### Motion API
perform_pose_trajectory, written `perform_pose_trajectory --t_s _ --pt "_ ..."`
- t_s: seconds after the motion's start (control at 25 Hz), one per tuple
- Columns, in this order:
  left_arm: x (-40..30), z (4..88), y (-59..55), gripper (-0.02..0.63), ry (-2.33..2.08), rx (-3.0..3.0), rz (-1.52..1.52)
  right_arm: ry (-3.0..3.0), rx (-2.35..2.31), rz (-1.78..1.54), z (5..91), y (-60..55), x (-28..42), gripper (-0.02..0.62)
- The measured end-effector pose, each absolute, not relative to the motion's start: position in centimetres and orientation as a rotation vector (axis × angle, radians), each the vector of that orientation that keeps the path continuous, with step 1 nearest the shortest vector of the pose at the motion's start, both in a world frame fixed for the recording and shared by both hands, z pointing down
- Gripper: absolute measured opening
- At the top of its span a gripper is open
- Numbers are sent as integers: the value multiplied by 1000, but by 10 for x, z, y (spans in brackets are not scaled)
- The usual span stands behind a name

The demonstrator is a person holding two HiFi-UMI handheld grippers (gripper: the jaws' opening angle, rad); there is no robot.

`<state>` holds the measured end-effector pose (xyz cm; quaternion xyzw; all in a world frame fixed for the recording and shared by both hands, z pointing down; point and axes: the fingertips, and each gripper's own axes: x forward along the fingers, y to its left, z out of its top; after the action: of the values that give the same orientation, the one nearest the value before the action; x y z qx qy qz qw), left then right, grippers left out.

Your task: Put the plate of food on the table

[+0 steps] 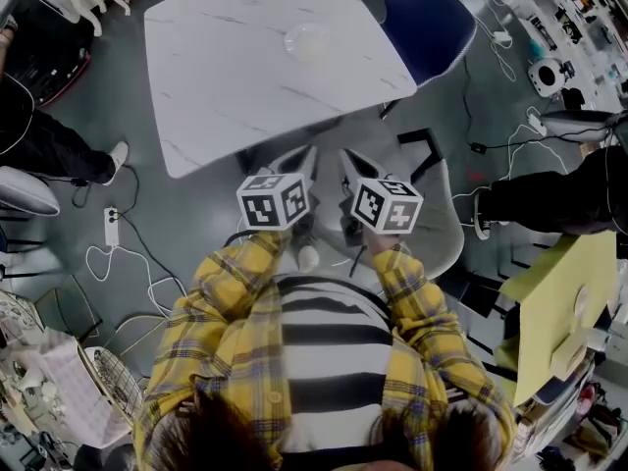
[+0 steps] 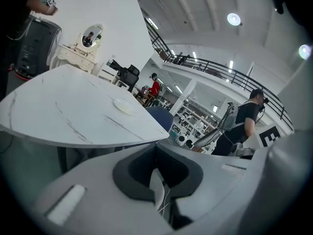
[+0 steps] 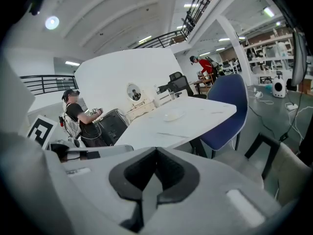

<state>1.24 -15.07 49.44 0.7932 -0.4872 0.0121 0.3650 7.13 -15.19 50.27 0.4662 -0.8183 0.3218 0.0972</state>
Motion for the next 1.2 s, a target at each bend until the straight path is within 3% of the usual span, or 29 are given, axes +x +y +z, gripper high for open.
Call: perform_pose_trajectory --t_s 1.2 --pt "38 494 -96 -5 -1306 2059 2 -2478 1354 946 503 -98 83 -2"
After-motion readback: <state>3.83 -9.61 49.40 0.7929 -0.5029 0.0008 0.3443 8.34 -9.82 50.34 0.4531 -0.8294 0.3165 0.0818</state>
